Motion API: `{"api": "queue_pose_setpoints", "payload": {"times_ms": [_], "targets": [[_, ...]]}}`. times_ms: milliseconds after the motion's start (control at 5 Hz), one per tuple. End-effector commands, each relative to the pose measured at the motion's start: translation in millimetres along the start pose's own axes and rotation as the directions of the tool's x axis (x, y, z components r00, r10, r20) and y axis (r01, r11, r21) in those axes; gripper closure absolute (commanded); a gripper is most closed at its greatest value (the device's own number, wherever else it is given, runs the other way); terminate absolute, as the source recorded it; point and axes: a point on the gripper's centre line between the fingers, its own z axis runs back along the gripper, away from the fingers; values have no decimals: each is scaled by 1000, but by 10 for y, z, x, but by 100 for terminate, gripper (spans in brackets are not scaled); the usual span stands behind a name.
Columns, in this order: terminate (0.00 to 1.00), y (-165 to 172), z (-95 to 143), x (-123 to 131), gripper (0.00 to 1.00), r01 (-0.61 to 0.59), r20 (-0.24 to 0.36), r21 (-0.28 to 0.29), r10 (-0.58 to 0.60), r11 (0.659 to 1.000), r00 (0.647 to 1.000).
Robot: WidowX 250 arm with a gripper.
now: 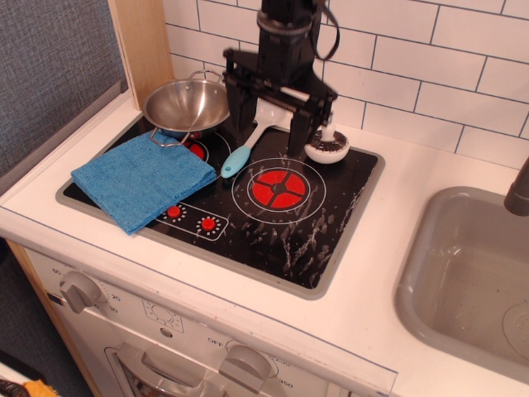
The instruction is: Move the container right side of table
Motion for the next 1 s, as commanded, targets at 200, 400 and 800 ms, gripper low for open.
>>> {"api": "queue_pose_setpoints", "payload": {"times_ms": [200, 400, 800], "targets": [[0, 693, 4, 354, 0, -144, 10, 51, 144, 988, 990], [0, 867, -196, 454, 0, -174, -33, 48, 175, 984, 984], [0, 977, -472, 438, 100, -202, -101, 21, 203, 979, 974]]}}
